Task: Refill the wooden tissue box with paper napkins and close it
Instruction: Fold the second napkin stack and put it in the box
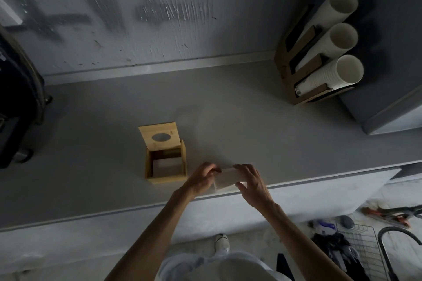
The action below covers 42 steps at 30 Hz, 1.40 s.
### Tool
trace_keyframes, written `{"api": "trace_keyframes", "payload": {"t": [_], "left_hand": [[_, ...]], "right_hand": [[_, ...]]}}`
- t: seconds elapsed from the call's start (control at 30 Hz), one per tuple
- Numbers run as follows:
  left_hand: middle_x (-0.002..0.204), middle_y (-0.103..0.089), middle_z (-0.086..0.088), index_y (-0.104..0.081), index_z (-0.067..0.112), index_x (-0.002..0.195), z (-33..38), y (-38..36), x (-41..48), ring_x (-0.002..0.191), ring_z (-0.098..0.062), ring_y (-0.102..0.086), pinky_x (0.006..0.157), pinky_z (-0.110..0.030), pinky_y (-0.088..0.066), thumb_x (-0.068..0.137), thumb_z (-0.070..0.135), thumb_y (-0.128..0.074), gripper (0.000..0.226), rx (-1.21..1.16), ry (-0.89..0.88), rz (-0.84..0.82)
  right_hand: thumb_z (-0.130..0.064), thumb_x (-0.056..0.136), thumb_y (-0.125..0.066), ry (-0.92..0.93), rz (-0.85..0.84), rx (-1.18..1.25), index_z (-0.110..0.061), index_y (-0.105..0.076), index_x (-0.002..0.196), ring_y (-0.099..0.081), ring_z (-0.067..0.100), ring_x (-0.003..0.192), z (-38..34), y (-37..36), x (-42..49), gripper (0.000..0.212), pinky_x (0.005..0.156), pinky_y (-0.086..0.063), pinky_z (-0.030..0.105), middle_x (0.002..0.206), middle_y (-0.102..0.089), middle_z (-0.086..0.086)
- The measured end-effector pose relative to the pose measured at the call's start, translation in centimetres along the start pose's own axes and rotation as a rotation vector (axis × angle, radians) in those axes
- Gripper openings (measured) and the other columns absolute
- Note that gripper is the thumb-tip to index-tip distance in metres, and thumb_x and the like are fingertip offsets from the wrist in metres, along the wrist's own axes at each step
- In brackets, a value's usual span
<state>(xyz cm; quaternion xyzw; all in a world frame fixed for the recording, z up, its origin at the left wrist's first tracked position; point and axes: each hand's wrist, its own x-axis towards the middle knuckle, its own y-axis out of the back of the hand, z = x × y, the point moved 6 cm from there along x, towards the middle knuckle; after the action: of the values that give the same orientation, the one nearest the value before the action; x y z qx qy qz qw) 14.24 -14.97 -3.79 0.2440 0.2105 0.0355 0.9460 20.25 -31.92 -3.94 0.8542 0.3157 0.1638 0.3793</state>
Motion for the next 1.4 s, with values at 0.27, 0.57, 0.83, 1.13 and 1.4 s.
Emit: {"api": "trace_keyframes", "payload": {"t": [0.27,0.57,0.83,1.13,1.4], "left_hand": [[0.126,-0.044,-0.006,-0.028,0.021,0.130,-1.2,-3.1,-1.3,0.113,-0.017,-0.046,0.093,-0.029,-0.049,0.078,0.033,-0.075,0.072,0.016,-0.012,-0.045],[0.120,-0.049,0.000,-0.026,0.031,0.131,-1.6,-3.0,-1.4,0.110,-0.013,-0.052,0.094,-0.036,-0.052,0.089,0.039,-0.055,0.052,-0.067,-0.062,0.120],[0.123,-0.047,-0.004,-0.036,0.024,0.132,-1.3,-3.0,-0.7,0.116,-0.017,-0.044,0.097,-0.028,-0.048,0.072,-0.015,-0.050,0.073,-0.221,0.038,0.218],[0.109,-0.051,-0.005,-0.038,0.023,0.115,-1.0,-2.3,-1.0,0.105,-0.017,-0.052,0.082,-0.017,-0.047,0.079,-0.008,-0.054,0.051,-0.248,0.017,0.197],[0.105,-0.060,0.004,-0.050,0.036,0.105,-1.2,-1.5,-0.8,0.106,-0.010,-0.056,0.086,-0.017,-0.047,0.086,0.017,-0.063,0.030,-0.238,-0.037,0.132]], "right_hand": [[0.003,0.073,-0.070,-0.182,0.032,0.262,-0.014,-0.051,0.124,-0.053,0.010,0.104,1.2,-1.1,0.1,0.056,0.086,-0.043,0.013,0.117,-0.056,0.002],[0.006,0.074,-0.066,-0.277,0.022,0.393,-0.034,-0.043,0.126,-0.056,0.022,0.113,1.5,-2.1,0.5,0.070,0.096,-0.049,0.026,0.121,-0.055,0.002],[0.012,0.072,-0.069,-0.283,0.079,0.383,-0.006,-0.039,0.139,-0.050,0.016,0.117,1.6,-2.6,0.6,0.076,0.101,-0.044,0.024,0.130,-0.051,0.002],[0.008,0.069,-0.068,-0.026,0.046,0.203,-0.013,-0.037,0.142,-0.039,0.021,0.133,0.0,-1.3,1.6,0.082,0.110,-0.037,0.034,0.143,-0.041,0.008],[-0.002,0.071,-0.075,-0.041,-0.018,0.200,-0.015,-0.044,0.131,-0.049,0.014,0.111,0.8,-1.3,1.8,0.069,0.096,-0.048,0.032,0.127,-0.049,0.004]]}}
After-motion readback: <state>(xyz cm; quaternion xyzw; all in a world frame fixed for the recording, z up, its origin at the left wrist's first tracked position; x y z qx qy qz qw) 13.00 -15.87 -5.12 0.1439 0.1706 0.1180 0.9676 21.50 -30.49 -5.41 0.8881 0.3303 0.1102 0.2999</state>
